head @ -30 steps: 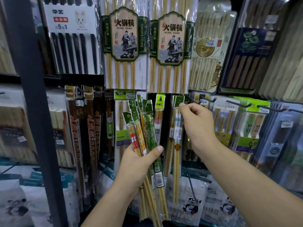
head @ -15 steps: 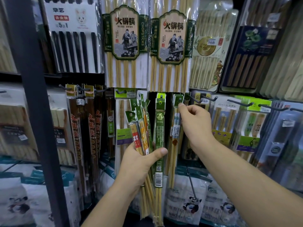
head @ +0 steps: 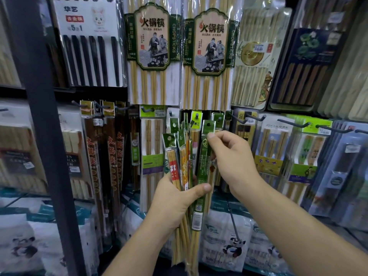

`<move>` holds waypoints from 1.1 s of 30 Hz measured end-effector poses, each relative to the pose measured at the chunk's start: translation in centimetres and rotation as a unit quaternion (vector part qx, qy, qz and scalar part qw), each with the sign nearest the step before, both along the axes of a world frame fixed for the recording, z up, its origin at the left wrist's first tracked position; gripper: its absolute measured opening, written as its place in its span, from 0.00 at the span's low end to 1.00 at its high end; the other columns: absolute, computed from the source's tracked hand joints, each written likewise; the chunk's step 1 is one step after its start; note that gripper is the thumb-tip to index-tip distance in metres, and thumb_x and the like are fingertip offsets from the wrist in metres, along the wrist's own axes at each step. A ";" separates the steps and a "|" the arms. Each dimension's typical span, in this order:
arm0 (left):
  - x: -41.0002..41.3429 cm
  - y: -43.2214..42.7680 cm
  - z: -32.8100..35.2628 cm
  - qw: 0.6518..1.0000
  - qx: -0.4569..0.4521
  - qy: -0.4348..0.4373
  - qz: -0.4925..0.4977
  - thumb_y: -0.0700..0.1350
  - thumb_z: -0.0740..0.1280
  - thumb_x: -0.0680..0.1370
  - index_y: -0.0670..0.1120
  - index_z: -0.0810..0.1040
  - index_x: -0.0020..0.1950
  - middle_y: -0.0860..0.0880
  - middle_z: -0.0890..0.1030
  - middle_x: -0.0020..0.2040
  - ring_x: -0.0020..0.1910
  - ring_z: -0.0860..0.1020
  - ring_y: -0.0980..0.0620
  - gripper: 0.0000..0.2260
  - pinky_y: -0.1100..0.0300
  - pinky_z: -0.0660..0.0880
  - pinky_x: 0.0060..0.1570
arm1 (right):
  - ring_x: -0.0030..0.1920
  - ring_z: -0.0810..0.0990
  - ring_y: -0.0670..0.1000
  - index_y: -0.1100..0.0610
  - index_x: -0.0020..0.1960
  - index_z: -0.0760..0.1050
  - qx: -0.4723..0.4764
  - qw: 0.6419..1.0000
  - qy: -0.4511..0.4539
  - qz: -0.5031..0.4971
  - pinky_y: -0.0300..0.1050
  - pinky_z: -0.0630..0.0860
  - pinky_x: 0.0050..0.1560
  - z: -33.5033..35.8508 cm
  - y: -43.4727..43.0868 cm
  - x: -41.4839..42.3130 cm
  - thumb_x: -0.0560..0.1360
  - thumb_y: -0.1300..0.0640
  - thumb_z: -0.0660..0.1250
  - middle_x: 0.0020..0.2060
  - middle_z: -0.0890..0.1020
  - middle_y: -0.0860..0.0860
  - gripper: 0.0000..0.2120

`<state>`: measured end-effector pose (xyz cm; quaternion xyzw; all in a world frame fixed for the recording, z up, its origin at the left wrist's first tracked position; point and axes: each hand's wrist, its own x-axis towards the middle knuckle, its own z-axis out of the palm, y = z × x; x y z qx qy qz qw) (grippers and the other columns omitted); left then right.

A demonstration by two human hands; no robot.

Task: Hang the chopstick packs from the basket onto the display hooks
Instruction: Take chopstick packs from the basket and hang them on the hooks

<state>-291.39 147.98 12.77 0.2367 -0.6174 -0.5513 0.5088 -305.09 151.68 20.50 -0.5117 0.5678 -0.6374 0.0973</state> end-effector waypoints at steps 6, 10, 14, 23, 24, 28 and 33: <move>0.1 -0.5 -0.5 0.999 0.044 -0.001 0.019 0.52 0.78 0.72 0.44 0.81 0.49 0.51 0.84 0.36 0.35 0.82 0.53 0.15 0.63 0.79 0.37 | 0.28 0.66 0.44 0.60 0.43 0.79 -0.016 0.998 -0.051 -0.037 0.41 0.70 0.38 1.6 -0.7 -1.5 0.83 0.50 0.64 0.24 0.66 0.43 0.16; 0.2 -0.9 -0.8 0.999 0.052 0.009 0.014 0.45 0.76 0.77 0.46 0.82 0.50 0.51 0.82 0.33 0.33 0.80 0.54 0.06 0.61 0.78 0.35 | 0.27 0.63 0.45 0.64 0.42 0.75 -0.013 0.998 -0.049 -0.046 0.35 0.72 0.44 1.7 -1.1 -1.9 0.83 0.50 0.64 0.22 0.62 0.42 0.19; 0.1 -1.1 -0.9 0.998 0.057 0.016 0.009 0.42 0.76 0.77 0.46 0.83 0.49 0.51 0.80 0.33 0.33 0.79 0.53 0.04 0.58 0.79 0.34 | 0.25 0.62 0.43 0.57 0.34 0.71 -0.013 0.998 -0.034 -0.052 0.25 0.70 0.39 1.5 -1.4 -1.9 0.83 0.51 0.65 0.20 0.61 0.42 0.20; 0.1 -1.1 -1.0 0.997 0.063 0.033 -0.008 0.42 0.76 0.77 0.45 0.82 0.49 0.48 0.79 0.33 0.32 0.79 0.51 0.04 0.59 0.78 0.32 | 0.25 0.62 0.43 0.55 0.31 0.68 -0.023 0.998 -0.036 -0.054 0.31 0.67 0.46 1.0 -1.6 -2.0 0.82 0.52 0.65 0.21 0.62 0.41 0.21; 0.1 -1.1 -1.0 0.997 0.062 0.035 -0.008 0.42 0.76 0.77 0.45 0.82 0.49 0.48 0.79 0.33 0.32 0.79 0.51 0.04 0.58 0.78 0.32 | 0.25 0.62 0.43 0.55 0.31 0.68 -0.023 0.998 -0.037 -0.055 0.31 0.67 0.46 0.9 -1.7 -2.1 0.82 0.52 0.65 0.21 0.62 0.41 0.21; 0.0 -1.1 -1.0 0.998 0.057 0.037 -0.013 0.43 0.77 0.77 0.45 0.82 0.50 0.50 0.80 0.34 0.34 0.79 0.52 0.06 0.57 0.79 0.33 | 0.24 0.62 0.44 0.55 0.30 0.66 -0.020 0.997 -0.025 -0.070 0.33 0.69 0.44 1.0 -2.0 -2.4 0.82 0.52 0.65 0.20 0.62 0.42 0.23; 0.0 -0.9 -0.8 0.997 0.063 0.031 -0.033 0.46 0.78 0.75 0.48 0.81 0.54 0.53 0.83 0.40 0.39 0.83 0.54 0.11 0.55 0.82 0.36 | 0.25 0.66 0.44 0.53 0.30 0.67 -0.002 0.995 -0.012 -0.098 0.40 0.72 0.44 0.9 -2.1 -2.5 0.81 0.49 0.67 0.20 0.66 0.42 0.23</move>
